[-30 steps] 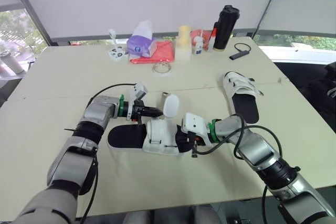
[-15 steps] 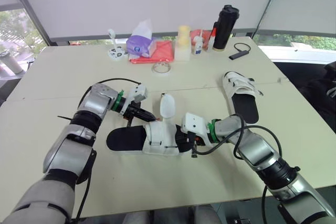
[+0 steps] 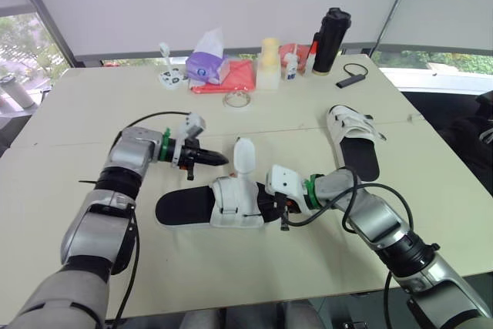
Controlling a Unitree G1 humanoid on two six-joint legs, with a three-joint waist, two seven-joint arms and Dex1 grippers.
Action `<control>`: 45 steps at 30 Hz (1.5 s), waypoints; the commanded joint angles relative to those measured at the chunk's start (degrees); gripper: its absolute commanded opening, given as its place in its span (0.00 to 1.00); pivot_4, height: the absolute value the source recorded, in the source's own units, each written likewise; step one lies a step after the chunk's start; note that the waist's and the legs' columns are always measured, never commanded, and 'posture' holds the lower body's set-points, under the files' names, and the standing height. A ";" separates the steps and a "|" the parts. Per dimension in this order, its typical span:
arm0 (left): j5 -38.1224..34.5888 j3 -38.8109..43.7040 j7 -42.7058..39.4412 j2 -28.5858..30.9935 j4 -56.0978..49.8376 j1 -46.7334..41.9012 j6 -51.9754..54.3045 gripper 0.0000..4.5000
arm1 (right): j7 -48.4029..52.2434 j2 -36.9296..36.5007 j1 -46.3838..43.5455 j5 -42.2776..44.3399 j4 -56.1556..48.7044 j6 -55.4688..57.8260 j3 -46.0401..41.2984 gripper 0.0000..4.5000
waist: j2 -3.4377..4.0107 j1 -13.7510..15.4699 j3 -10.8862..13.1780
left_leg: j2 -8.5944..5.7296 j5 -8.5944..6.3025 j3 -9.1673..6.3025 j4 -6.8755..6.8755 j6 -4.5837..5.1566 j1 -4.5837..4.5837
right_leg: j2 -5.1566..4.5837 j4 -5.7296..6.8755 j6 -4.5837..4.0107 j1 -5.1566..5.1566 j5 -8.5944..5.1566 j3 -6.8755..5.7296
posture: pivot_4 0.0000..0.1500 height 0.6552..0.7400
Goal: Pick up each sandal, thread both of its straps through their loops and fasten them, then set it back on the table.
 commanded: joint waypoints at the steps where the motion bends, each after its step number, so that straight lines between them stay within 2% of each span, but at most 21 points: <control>1: -4.72 3.74 0.61 2.59 -10.10 3.67 6.05 0.01 | -0.07 -0.97 1.14 -2.20 2.86 1.29 1.72 0.00 | 0.02 -0.05 0.00 | 0.00 0.00 0.00 0.00 0.00 0.00 | 0.00 0.00 0.00 0.00 0.00 0.00 | 1.00 1.00; 6: -10.13 6.12 3.26 6.01 -25.90 13.41 15.79 0.01 | -0.16 -0.69 1.02 -2.16 3.22 1.07 1.89 0.00 | 0.03 0.01 0.01 | 0.01 0.00 -0.01 0.00 0.00 0.06 | 0.00 0.16 -0.01 -0.01 -0.02 0.03 | 1.00 1.00; 10: -12.78 7.06 6.06 6.95 -32.15 17.40 19.83 0.01 | -0.13 -0.59 1.03 -2.25 3.31 0.93 1.91 0.00 | 0.02 0.26 0.01 | 0.01 0.01 -0.05 0.10 -0.03 0.10 | 0.00 0.30 -0.20 0.01 -0.11 0.03 | 1.00 1.00; 13: -17.03 9.98 10.64 6.44 -41.37 23.49 24.11 0.01 | -0.12 -0.40 0.99 -2.30 3.38 0.64 2.14 0.00 | 0.06 0.04 0.00 | 0.04 0.01 -0.02 0.09 -0.04 0.14 | -0.01 0.29 -0.28 0.00 -0.11 0.07 | 1.00 1.00; 18: -19.93 13.40 19.38 3.44 -43.51 23.30 25.88 0.01 | -0.01 -0.26 0.94 -2.39 3.57 0.34 2.26 0.00 | 0.02 0.27 0.02 | 0.05 0.01 -0.05 0.05 -0.04 0.18 | 0.00 0.33 -0.29 0.00 -0.13 0.06 | 1.00 1.00; 22: -19.29 14.75 27.75 -0.85 -39.77 20.86 25.33 0.01 | 0.01 -0.02 0.75 -2.53 3.77 0.07 2.41 0.00 | -0.01 0.30 -0.01 | 0.03 0.01 -0.04 0.08 -0.04 0.30 | 0.00 0.31 -0.30 0.12 -0.13 0.06 | 1.00 1.00; 23: -19.68 15.45 30.20 -2.32 -37.61 19.58 26.77 0.06 | -0.01 0.08 0.64 -2.53 3.84 0.05 2.43 0.00 | -0.01 0.27 -0.01 | 0.03 0.01 -0.03 0.08 -0.04 0.31 | 0.00 0.32 -0.30 0.14 -0.13 0.06 | 1.00 1.00; 25: -20.77 15.55 31.69 -3.81 -35.06 18.03 28.55 0.18 | -0.06 0.19 0.50 -2.57 3.92 -0.02 2.47 0.00 | -0.02 0.26 0.00 | 0.02 0.02 -0.02 0.08 -0.04 0.33 | 0.00 0.33 -0.25 0.13 -0.10 0.07 | 1.00 1.00; 29: -20.23 11.79 29.40 -4.97 -29.14 14.64 28.50 0.62 | -0.01 -0.10 0.38 -2.51 3.88 -0.17 2.32 0.00 | -0.01 0.13 0.00 | 0.02 0.02 0.00 0.07 -0.04 0.33 | 0.02 0.34 -0.09 0.11 -0.03 0.08 | 1.00 1.00; 45: -17.13 2.63 16.75 -8.65 -5.22 2.57 28.40 0.62 | -0.51 -0.15 0.05 -2.62 4.01 0.09 1.95 0.00 | -0.02 0.11 0.00 | 0.01 0.02 0.02 0.08 -0.04 0.32 | 0.03 0.34 -0.08 0.12 -0.02 0.07 | 1.00 1.00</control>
